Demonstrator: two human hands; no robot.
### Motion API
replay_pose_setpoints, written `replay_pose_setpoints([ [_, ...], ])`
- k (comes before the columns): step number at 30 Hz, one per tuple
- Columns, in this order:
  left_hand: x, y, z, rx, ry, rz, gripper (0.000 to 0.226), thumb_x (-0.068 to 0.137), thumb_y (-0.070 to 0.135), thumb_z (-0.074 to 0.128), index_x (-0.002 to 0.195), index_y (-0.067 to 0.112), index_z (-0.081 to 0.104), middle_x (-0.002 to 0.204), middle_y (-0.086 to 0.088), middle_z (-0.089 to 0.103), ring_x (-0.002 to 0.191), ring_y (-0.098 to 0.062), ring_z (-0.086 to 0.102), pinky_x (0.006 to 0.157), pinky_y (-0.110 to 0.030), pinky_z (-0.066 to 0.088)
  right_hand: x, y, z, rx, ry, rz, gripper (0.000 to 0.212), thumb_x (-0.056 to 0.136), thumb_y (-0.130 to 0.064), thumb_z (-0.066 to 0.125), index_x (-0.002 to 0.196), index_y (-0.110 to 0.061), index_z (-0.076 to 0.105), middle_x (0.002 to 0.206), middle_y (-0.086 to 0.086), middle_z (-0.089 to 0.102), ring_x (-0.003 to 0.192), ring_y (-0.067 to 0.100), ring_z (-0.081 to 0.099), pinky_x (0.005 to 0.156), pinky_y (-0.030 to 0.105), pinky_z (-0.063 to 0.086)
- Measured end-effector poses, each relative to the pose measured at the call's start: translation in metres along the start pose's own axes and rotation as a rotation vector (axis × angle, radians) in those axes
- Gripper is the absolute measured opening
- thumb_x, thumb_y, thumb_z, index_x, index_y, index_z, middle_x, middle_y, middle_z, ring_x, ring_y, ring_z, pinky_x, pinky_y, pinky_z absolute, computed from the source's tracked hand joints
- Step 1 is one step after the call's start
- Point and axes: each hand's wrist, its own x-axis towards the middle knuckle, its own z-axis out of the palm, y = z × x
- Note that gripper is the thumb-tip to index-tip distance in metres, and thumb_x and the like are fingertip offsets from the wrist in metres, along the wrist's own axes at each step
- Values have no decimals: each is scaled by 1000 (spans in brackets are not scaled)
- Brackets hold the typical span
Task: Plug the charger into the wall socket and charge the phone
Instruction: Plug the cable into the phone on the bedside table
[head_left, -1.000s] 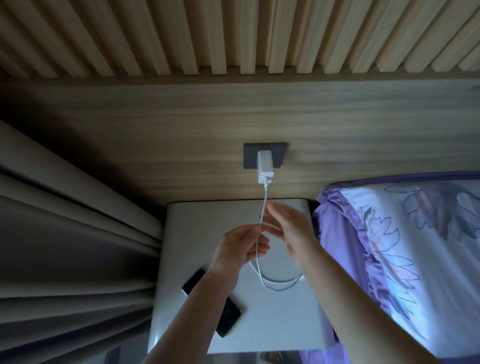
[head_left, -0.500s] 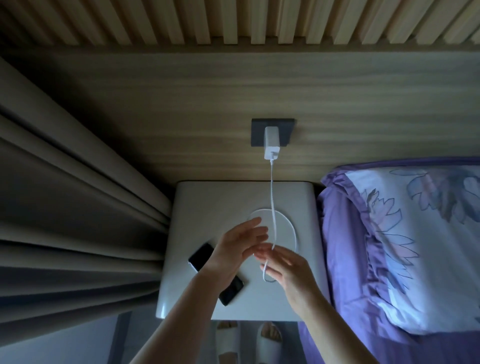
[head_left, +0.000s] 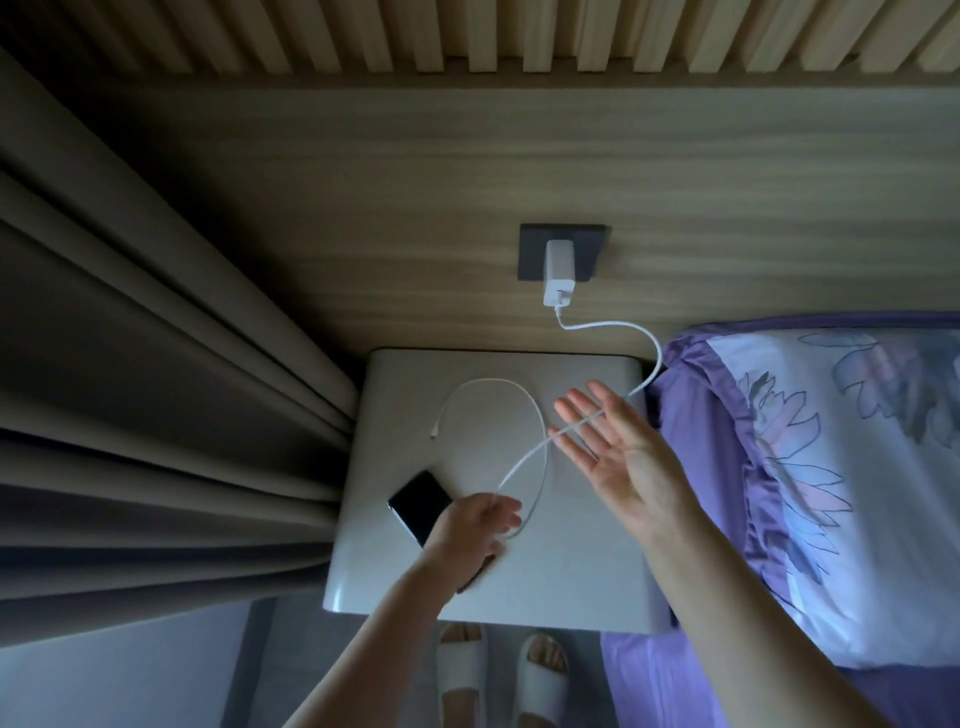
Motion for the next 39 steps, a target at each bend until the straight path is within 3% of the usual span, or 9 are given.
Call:
replay_pose_setpoints([
  [3, -4, 14, -20, -248, -1, 25, 22, 98, 14, 44, 107, 9, 63, 83, -2, 74, 74, -10, 71, 68, -27, 58, -2, 8, -10, -185, -68, 16, 34, 92, -10, 36, 113, -18, 61, 121, 0, 65, 119, 16, 57, 95, 34, 45],
  [9, -9, 66, -67, -561, -27, 210, 20, 97, 25, 46, 107, 18, 61, 89, -4, 78, 82, -22, 75, 60, -27, 60, -18, 55, -34, -1262, -366, 13, 36, 86, -9, 57, 99, -42, 60, 120, -11, 64, 115, 2, 55, 99, 19, 39],
  [13, -9, 68, -76, -573, -28, 258, 25, 93, 36, 48, 112, 24, 58, 105, -2, 75, 94, -18, 72, 66, -27, 59, -24, 64, -19, -973, -204, -69, 18, 91, -13, 57, 86, -24, 70, 89, -5, 78, 93, 11, 71, 85, 23, 55],
  [17, -14, 38, -56, -366, -65, 150, 33, 95, 37, 45, 123, 24, 55, 120, -1, 67, 104, -13, 67, 79, -23, 53, -22, 58, 8, -620, -147, -14, 13, 92, -15, 54, 95, -18, 67, 88, 5, 78, 87, 24, 74, 67, 25, 59],
  [21, -20, 2, -33, -116, -118, 119, 20, 95, 22, 51, 112, 21, 63, 104, 2, 70, 100, -9, 63, 80, -8, 47, -12, 48, 22, -385, -74, 37, 14, 93, -13, 52, 99, -12, 64, 86, 6, 78, 79, 25, 75, 61, 32, 61],
  [25, -20, -12, -33, -185, 27, 56, 21, 94, 14, 53, 100, 3, 69, 71, 5, 71, 73, -2, 67, 76, -17, 49, -2, 45, 20, -220, -18, 66, 17, 96, -13, 45, 102, -10, 61, 92, 8, 75, 82, 21, 74, 62, 29, 60],
  [31, -18, -6, -59, -708, 96, 81, 26, 99, 25, 41, 104, 12, 62, 76, -3, 72, 82, -18, 70, 84, -42, 55, -13, 88, 4, -721, -159, 206, 19, 84, -27, 62, 102, -25, 67, 102, -5, 76, 104, 10, 66, 93, 33, 47],
  [36, -5, -6, -75, -976, 64, 34, 24, 99, 21, 41, 104, 8, 61, 80, -10, 71, 85, -23, 69, 73, -42, 60, -31, 123, -10, -1066, -365, 240, 20, 90, -27, 59, 105, -40, 60, 111, -21, 65, 105, -13, 58, 88, 7, 43],
  [39, 2, -8, -80, -1077, 62, -24, 25, 100, 19, 39, 100, 7, 61, 86, -15, 66, 88, -27, 66, 69, -45, 61, -31, 139, -16, -1251, -320, 187, 24, 86, -13, 62, 87, -37, 62, 97, -12, 68, 96, 2, 64, 80, 9, 44],
])
